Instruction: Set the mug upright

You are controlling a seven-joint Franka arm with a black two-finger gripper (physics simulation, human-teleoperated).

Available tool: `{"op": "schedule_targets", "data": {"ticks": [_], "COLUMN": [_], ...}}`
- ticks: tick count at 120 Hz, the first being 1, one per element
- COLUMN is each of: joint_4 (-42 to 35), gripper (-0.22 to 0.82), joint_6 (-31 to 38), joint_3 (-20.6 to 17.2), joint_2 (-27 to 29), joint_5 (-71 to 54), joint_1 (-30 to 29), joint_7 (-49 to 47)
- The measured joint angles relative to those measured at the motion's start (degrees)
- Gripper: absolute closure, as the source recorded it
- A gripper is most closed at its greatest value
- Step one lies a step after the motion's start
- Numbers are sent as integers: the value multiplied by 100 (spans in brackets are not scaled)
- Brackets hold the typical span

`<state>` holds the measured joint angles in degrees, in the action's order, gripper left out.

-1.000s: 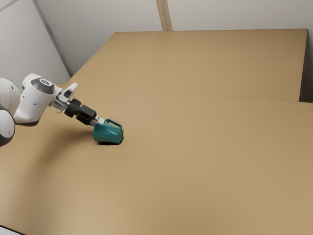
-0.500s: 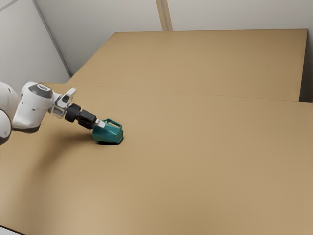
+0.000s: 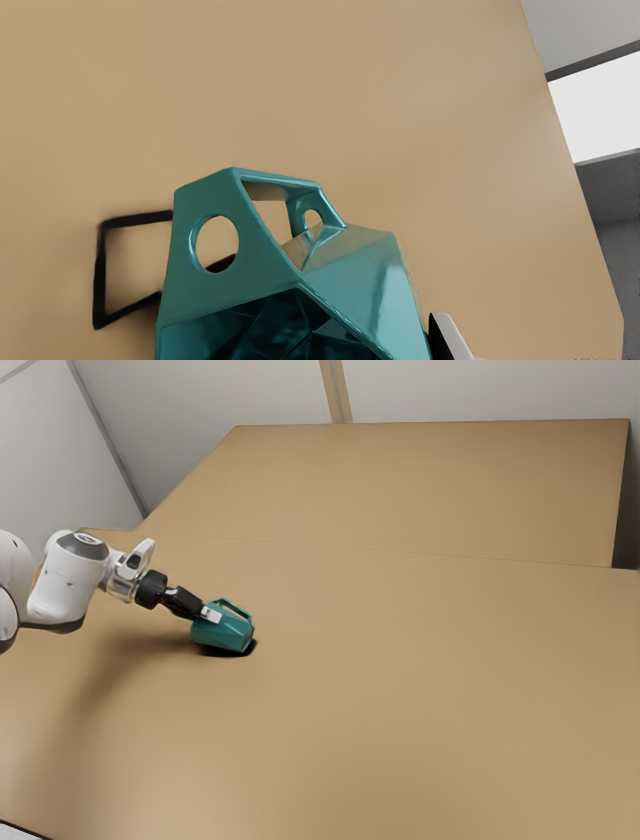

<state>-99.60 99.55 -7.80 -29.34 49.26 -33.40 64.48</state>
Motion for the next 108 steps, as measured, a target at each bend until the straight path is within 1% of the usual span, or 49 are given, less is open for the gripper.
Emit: {"op": "schedule_targets", "data": {"ticks": [12,37,53,72,86,108], "joint_4": [0,-14,-181,-612,-811,-1177], "gripper": [75,77,78,78,79,79], "joint_6": [-21,-3,193,750,1167,1731], "joint_3": [-53,-71,-133,-173,-469,-871], "joint_2": [16,143,562,1316,1687,2077], "joint_5": [15,36,-161,-943,-1743,-2653], "joint_1": [-5,24,236,857,981,995], "joint_7": [28,65,15,-344,-756,-1441]}}
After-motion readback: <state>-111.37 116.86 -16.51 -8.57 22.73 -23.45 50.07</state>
